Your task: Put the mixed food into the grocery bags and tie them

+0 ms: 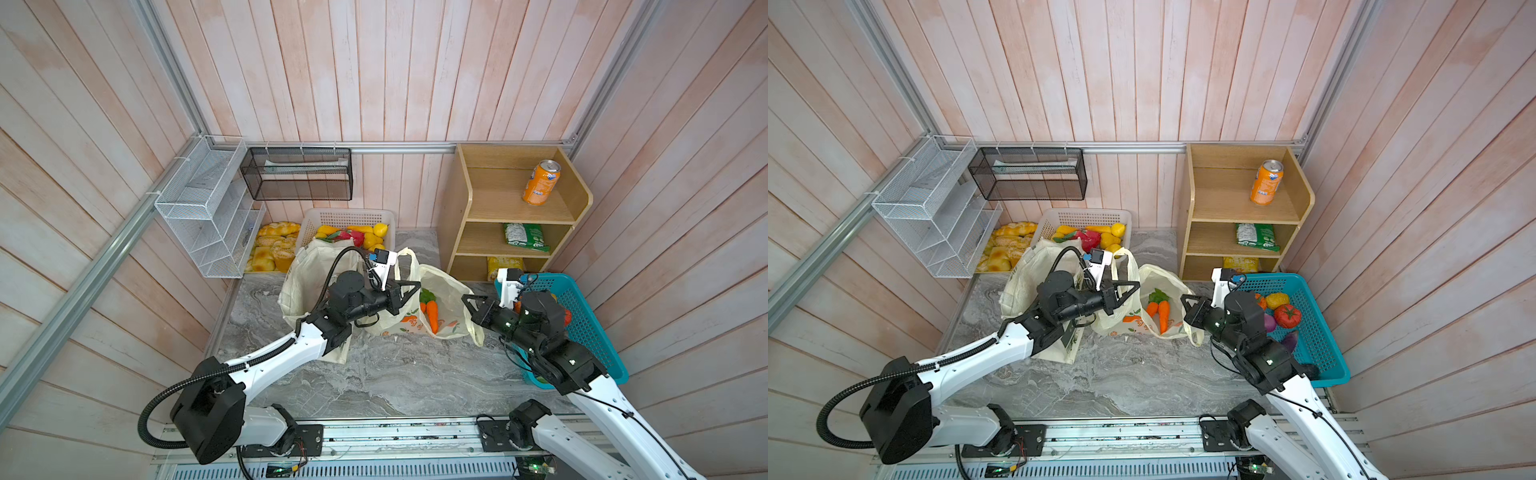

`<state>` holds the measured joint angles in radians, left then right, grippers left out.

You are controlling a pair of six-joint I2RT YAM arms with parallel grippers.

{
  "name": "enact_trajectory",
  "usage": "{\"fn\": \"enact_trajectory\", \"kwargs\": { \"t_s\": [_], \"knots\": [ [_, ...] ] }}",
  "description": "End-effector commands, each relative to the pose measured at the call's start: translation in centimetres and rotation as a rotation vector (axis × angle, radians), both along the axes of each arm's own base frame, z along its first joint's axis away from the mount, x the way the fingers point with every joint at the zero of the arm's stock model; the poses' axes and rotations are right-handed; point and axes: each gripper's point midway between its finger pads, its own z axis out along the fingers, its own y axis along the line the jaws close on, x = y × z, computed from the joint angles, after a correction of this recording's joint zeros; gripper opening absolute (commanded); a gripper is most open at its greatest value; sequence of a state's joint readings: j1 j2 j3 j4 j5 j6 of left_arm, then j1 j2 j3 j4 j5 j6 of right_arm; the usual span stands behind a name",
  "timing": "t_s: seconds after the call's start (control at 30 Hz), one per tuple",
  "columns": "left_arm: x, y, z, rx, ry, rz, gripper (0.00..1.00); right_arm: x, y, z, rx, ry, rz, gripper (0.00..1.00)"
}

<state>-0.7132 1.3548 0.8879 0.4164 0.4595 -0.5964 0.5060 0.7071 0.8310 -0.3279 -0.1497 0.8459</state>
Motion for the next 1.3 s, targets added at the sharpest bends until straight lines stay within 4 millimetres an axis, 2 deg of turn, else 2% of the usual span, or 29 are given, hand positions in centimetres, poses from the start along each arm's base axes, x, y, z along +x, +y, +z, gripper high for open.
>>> {"fn": "enact_trajectory", "kwargs": {
  "t_s": [0.0,0.07,0.13,0.23,0.33,0.47,0.63,0.73,0.83,0.9,1.0,1.13,1.27],
  "knots": [
    [-0.1,-0.4,3.1,-0.058,-0.046,-0.035,0.00,-1.1,0.3,6.7,0.158,-0.104,0.035,0.00],
    [-0.1,-0.7,3.8,-0.070,-0.052,-0.052,0.00,-1.4,-0.1,9.3,0.192,-0.141,0.019,0.00],
    [-0.2,-1.1,4.1,-0.074,-0.053,-0.071,0.00,-1.5,-0.4,11.1,0.214,-0.170,0.013,0.00],
    [-0.3,-1.6,4.2,-0.077,-0.043,-0.102,0.00,-1.4,-1.0,12.3,0.225,-0.191,-0.023,0.00],
    [-0.1,-2.6,3.1,-0.060,-0.009,-0.144,0.00,-0.3,-2.6,10.6,0.164,-0.169,-0.133,0.00],
    [0.3,-3.7,0.2,-0.024,0.048,-0.177,0.00,1.0,-4.5,6.2,0.071,-0.100,-0.240,0.00],
    [0.6,-3.5,-1.6,0.009,0.051,-0.161,0.00,2.0,-5.5,1.4,0.046,0.000,-0.245,0.01],
    [0.6,-3.4,-1.8,0.029,0.033,-0.161,0.00,2.3,-6.1,-0.3,0.043,0.042,-0.232,0.17],
    [0.5,-3.4,-2.0,0.040,0.018,-0.164,0.00,2.3,-6.8,0.2,0.030,0.037,-0.235,0.46],
    [0.6,-3.4,-2.0,0.045,0.011,-0.164,0.00,2.3,-7.3,0.9,-0.008,0.037,-0.246,0.56],
    [0.8,-3.3,-2.4,0.048,0.016,-0.168,0.00,2.1,-8.2,2.2,-0.070,0.033,-0.281,0.62],
    [1.0,-3.1,-2.4,0.047,0.014,-0.177,0.00,1.7,-9.5,4.0,-0.116,0.017,-0.335,0.64],
    [1.2,-2.8,-2.5,0.046,0.016,-0.182,0.00,1.8,-9.4,5.1,-0.120,-0.002,-0.331,0.64]
  ]
}}
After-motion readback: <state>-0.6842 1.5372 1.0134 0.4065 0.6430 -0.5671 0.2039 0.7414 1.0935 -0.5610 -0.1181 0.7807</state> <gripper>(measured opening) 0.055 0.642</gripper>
